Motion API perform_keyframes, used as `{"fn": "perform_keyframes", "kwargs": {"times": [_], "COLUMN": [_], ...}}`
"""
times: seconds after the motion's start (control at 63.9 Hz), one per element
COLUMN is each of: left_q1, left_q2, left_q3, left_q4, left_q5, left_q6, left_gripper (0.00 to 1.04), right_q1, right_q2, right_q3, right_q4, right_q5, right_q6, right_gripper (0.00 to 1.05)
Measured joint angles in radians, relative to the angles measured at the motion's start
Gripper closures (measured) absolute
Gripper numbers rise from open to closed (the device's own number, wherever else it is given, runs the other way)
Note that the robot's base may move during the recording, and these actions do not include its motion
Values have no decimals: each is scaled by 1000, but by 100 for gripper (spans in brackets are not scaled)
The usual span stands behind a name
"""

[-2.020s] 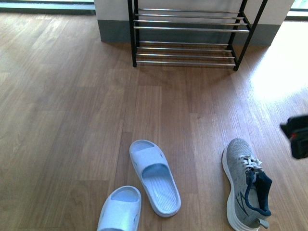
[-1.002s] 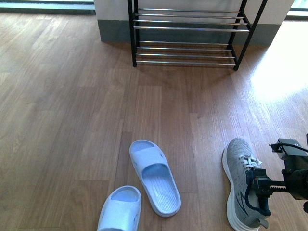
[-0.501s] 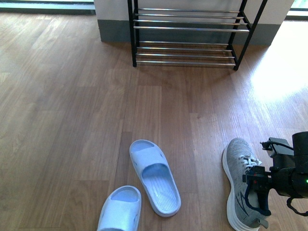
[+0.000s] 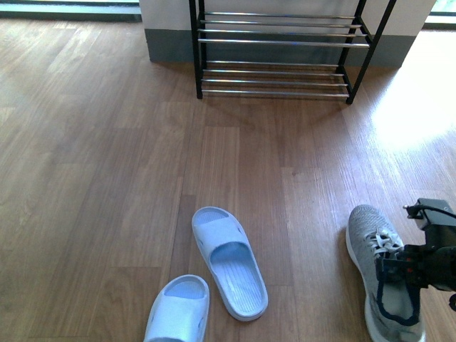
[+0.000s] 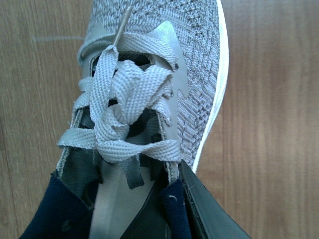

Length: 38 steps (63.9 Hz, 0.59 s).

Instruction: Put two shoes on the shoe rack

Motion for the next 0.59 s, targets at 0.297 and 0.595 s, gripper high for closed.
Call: {"fn": "perform_keyframes", "kwargs": {"times": [0.297,0.595], "left_q1": [0,0], "left_q2": [0,0], "left_q3": [0,0], "left_q4": [0,0], "left_q5": [0,0], "left_q6": [0,0], "left_gripper": [99,99], "right_q1": [-49,-96], "right_q2": [-536,-1171], "right_q3": [-227,-373], "right_q4": [-117,-382], "right_q5": [-29,-138], "right_q6": [-228,-267], "right_gripper": [104,104]}}
